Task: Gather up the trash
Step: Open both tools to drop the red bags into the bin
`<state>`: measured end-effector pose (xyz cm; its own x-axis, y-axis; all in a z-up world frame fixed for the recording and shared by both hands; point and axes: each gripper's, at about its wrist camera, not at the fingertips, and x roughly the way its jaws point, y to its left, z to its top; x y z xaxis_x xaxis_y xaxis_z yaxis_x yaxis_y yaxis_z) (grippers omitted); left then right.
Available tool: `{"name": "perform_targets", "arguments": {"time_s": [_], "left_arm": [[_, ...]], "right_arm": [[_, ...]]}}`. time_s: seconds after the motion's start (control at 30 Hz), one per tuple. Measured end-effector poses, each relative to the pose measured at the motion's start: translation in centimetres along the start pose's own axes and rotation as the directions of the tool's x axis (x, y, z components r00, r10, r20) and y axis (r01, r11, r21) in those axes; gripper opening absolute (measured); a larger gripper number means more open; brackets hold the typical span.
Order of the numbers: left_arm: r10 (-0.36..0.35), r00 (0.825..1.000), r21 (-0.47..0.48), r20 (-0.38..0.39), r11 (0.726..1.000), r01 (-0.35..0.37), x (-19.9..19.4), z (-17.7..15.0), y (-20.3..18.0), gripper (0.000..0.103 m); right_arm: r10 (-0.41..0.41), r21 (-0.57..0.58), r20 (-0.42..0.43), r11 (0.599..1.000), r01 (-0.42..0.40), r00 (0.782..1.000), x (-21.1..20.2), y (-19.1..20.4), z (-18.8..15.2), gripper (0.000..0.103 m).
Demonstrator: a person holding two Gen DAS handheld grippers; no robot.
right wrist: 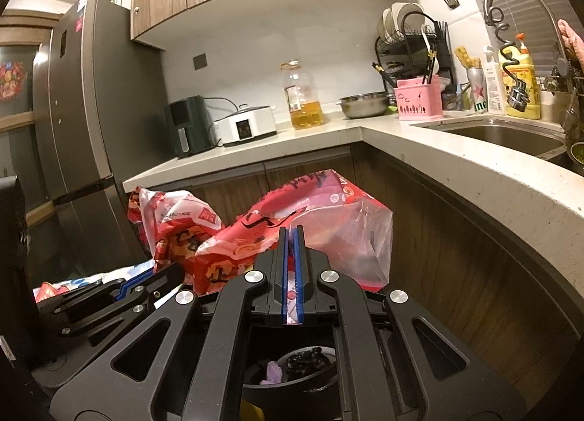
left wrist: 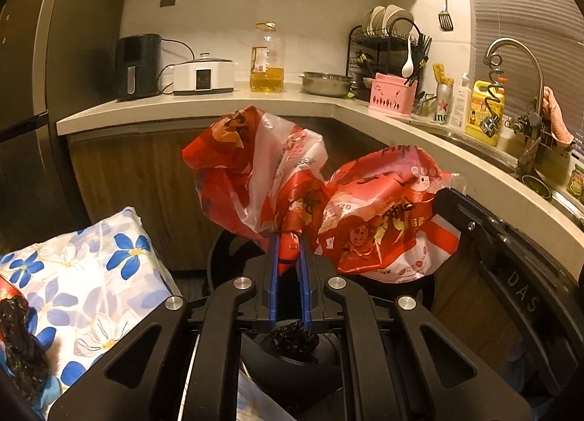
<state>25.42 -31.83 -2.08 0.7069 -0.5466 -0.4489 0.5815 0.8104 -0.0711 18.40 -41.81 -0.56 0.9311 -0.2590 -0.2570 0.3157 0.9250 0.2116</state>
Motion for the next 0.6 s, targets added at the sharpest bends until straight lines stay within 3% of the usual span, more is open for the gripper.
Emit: {"name": "perform_targets", "arguments": {"time_s": [0.1,0.2,0.4,0.6], "left_arm": [[-0.004,1.0,0.005,-0.006,1.0,0.004,0.2,-0.2,0.0,0.016],[-0.008,1.0,-0.002,-0.007,1.0,0.008,0.1,-0.4,0.3,0.03],[-0.003,1.0,-0.038,-0.003,0.999,0.003,-0.3,-0.6,1.1,0.049],[0.097,0.995,-0.053,0.026,0.994,-0.095,-2.7,-1.5,2.3,0.081]], "right_arm": [[-0.008,0.005,-0.01,1.0,0.008,1.0,0.2,-0.2,0.0,0.007],[-0.019,0.02,-0.018,1.0,0.019,1.0,0.2,-0.7,-0.2,0.015],[-0.027,0.031,-0.016,0.999,0.028,1.0,-0.2,-1.1,-0.2,0.034],[-0.035,0.01,-0.017,0.999,0.035,0.999,-1.2,-0.8,-0.8,0.059]]}}
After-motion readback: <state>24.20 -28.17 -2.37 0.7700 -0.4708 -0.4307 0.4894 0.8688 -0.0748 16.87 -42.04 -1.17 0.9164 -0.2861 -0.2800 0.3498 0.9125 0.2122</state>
